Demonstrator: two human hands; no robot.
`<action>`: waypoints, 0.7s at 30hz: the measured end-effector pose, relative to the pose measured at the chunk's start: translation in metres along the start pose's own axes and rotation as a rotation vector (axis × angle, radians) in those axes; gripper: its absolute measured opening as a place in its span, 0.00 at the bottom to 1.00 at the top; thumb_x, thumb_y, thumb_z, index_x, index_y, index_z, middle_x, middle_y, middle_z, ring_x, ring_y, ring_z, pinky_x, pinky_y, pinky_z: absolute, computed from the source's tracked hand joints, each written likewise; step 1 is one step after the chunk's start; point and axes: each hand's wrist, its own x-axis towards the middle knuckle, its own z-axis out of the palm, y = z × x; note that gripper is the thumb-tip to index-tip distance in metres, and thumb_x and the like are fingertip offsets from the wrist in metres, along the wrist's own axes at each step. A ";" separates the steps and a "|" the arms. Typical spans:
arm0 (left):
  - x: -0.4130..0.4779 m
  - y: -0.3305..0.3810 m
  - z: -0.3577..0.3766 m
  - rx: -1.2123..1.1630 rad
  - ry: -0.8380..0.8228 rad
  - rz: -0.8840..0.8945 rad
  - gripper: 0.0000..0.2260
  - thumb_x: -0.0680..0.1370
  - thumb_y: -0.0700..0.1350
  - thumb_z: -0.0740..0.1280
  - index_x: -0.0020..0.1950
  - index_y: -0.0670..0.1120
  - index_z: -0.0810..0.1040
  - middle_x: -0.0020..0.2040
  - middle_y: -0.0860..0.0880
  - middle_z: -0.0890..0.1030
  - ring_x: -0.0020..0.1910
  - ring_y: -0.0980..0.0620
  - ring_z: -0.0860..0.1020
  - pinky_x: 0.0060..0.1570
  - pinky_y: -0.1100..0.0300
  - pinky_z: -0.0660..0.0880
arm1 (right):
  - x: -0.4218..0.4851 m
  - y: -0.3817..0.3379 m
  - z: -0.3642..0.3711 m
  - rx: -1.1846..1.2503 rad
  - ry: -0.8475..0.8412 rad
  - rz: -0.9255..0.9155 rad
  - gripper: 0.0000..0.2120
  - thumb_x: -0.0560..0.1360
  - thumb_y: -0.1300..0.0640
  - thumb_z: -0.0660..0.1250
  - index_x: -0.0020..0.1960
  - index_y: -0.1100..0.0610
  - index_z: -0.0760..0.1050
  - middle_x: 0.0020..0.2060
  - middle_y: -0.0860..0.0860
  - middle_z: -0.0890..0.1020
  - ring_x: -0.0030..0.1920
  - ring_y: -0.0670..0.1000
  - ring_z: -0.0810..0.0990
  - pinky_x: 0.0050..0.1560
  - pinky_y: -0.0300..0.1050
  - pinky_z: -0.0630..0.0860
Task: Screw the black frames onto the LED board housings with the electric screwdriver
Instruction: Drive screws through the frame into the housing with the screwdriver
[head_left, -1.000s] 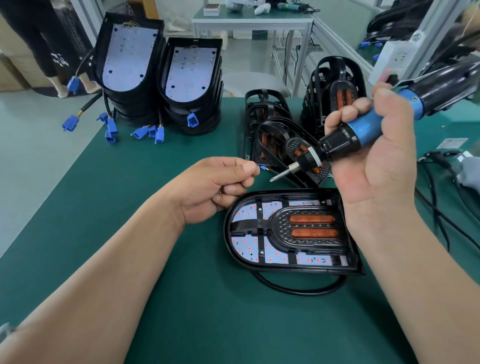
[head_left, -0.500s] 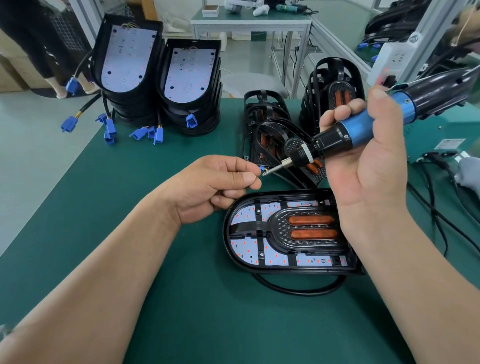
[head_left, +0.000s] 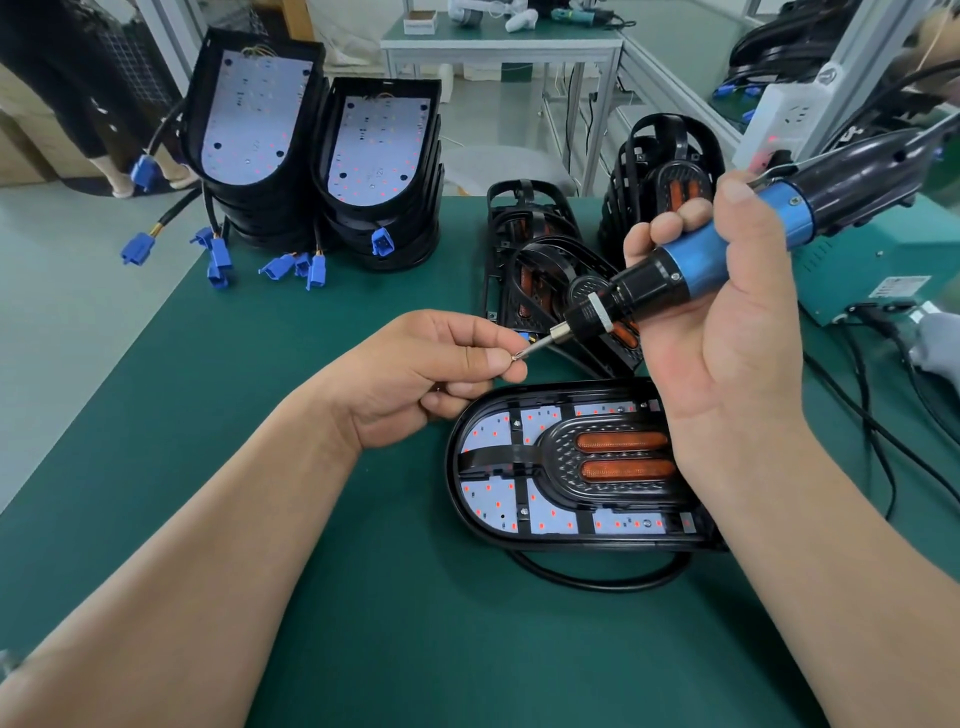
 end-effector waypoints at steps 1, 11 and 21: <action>0.000 0.000 0.000 0.001 0.000 0.001 0.08 0.76 0.37 0.70 0.54 0.41 0.84 0.45 0.44 0.83 0.30 0.58 0.62 0.22 0.71 0.60 | 0.000 0.000 0.000 -0.002 -0.001 0.002 0.07 0.84 0.63 0.66 0.59 0.58 0.71 0.41 0.52 0.76 0.40 0.50 0.77 0.56 0.50 0.79; 0.000 0.001 0.002 0.040 0.037 0.028 0.09 0.76 0.37 0.70 0.55 0.39 0.83 0.43 0.44 0.84 0.30 0.57 0.62 0.23 0.71 0.60 | 0.002 0.002 -0.001 -0.026 0.076 -0.007 0.06 0.83 0.61 0.69 0.57 0.58 0.72 0.41 0.53 0.77 0.40 0.51 0.78 0.56 0.51 0.80; 0.001 -0.001 0.000 0.048 0.047 0.049 0.07 0.75 0.37 0.72 0.53 0.42 0.85 0.44 0.43 0.85 0.29 0.58 0.65 0.23 0.70 0.62 | 0.002 0.004 -0.002 -0.023 0.076 -0.005 0.05 0.83 0.60 0.69 0.56 0.57 0.73 0.42 0.52 0.77 0.40 0.51 0.79 0.56 0.51 0.80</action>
